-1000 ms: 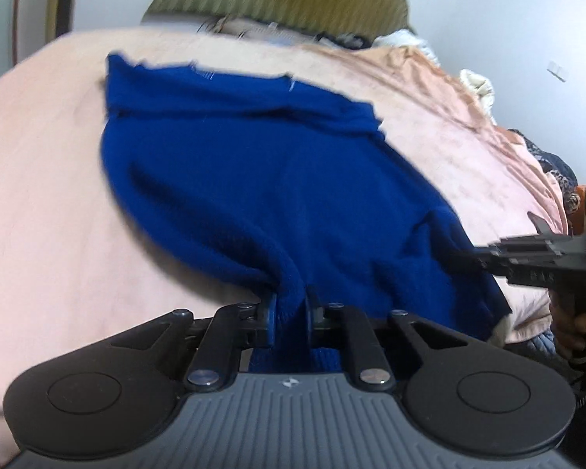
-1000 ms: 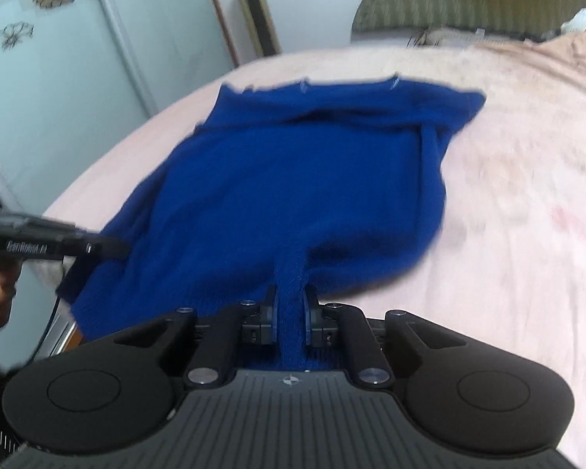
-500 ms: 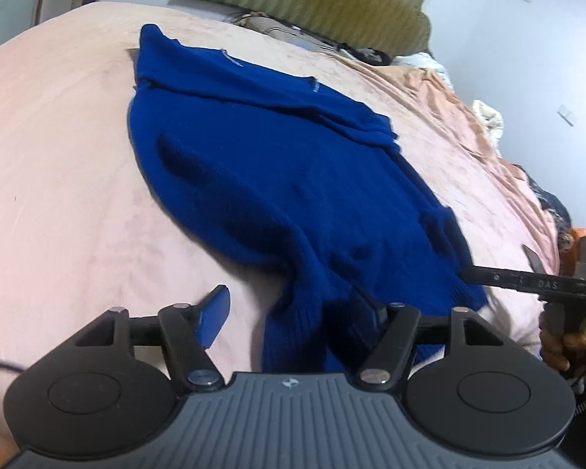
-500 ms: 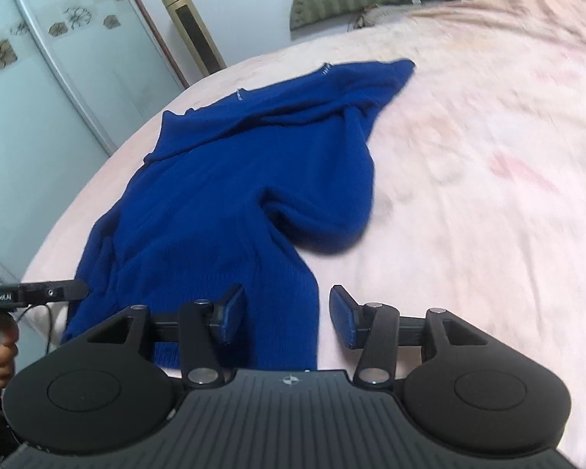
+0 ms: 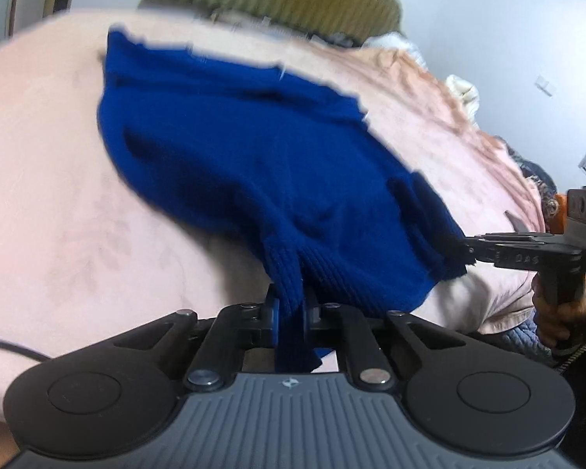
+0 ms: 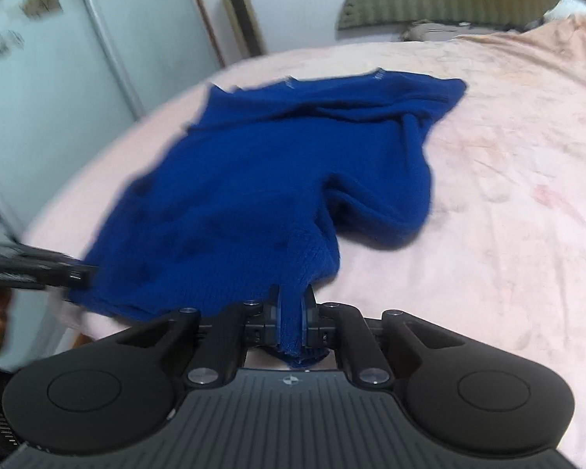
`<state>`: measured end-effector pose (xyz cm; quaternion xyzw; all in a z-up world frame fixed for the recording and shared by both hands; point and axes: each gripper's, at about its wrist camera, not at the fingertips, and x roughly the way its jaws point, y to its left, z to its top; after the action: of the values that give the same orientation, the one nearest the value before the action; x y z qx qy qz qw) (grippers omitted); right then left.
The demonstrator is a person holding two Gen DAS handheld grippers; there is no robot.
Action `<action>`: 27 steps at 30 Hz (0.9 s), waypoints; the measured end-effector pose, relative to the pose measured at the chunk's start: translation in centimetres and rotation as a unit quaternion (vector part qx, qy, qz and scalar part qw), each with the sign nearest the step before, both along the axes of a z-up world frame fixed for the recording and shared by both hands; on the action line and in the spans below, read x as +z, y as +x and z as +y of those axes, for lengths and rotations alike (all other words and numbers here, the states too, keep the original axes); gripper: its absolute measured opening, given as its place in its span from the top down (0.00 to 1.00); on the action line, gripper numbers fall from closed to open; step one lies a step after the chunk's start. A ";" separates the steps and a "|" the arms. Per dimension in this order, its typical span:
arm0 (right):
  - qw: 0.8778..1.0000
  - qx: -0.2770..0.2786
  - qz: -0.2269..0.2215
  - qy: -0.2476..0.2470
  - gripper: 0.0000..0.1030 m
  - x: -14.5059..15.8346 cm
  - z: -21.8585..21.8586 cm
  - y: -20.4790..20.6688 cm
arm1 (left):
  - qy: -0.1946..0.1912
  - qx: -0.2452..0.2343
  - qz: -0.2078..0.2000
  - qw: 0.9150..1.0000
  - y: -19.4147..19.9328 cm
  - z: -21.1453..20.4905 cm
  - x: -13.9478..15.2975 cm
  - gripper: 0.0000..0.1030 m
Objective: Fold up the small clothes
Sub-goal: 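Lift the hem with both grippers and fold it toward the collar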
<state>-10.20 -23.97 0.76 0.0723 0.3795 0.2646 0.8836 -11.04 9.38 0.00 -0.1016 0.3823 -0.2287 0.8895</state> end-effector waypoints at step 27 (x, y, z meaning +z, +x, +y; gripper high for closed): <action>0.987 -0.071 -0.142 0.030 0.88 8.3 0.7 2.2 | 0.099 0.166 -0.136 0.972 1.8 -0.6 9.3 0.90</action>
<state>-7.97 -23.30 9.04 0.0869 0.2359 0.2203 0.9425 -9.25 8.74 9.35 -0.0429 0.2562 -0.0501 0.9644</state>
